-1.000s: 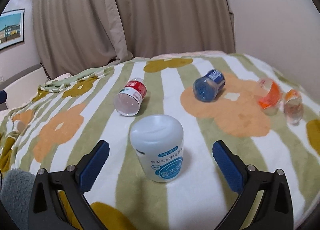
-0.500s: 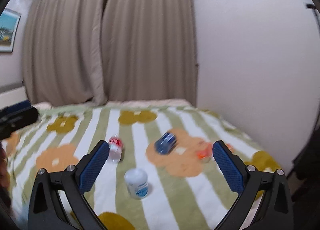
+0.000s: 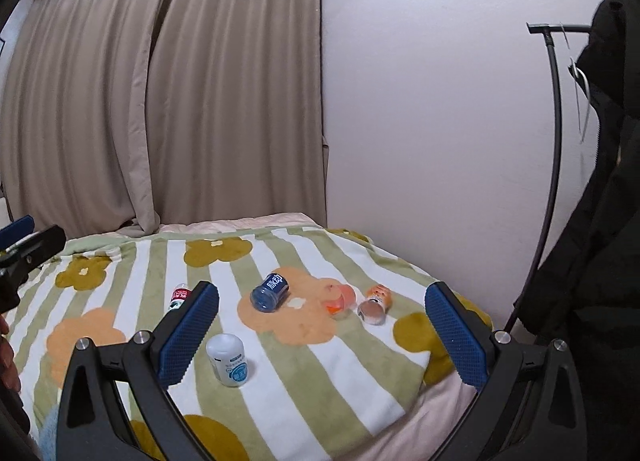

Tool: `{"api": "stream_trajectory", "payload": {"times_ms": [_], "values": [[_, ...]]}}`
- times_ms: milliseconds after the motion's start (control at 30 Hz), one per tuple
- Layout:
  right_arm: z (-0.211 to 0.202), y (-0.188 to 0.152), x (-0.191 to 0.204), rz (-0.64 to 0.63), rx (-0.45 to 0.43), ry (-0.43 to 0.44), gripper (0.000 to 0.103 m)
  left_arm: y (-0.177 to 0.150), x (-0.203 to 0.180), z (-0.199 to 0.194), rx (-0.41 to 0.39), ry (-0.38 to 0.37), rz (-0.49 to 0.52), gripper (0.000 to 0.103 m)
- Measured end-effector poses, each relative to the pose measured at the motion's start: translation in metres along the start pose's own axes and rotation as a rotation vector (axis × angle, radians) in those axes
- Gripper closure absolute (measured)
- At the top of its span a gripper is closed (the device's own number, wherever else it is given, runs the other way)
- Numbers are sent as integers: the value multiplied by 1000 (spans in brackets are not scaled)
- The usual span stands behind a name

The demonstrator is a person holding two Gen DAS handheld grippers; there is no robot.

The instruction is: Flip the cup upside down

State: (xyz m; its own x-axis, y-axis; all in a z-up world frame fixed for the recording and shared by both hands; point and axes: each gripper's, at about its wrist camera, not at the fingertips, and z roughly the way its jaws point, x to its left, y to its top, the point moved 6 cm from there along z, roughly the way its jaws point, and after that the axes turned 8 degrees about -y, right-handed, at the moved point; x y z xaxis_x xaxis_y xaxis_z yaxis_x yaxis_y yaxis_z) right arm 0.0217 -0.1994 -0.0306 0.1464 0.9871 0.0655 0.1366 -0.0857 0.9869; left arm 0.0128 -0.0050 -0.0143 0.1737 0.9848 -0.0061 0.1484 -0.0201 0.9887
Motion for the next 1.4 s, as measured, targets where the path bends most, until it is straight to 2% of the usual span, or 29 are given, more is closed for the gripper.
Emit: {"api": "stream_trajectory", "payload": {"times_ms": [633, 1400], "values": [[-14, 7, -7, 3, -15, -30, 0, -3, -11, -10, 6, -34, -16, 0], [-17, 3, -8, 10, -9, -47, 0, -4, -12, -11, 4, -18, -19, 0]]}}
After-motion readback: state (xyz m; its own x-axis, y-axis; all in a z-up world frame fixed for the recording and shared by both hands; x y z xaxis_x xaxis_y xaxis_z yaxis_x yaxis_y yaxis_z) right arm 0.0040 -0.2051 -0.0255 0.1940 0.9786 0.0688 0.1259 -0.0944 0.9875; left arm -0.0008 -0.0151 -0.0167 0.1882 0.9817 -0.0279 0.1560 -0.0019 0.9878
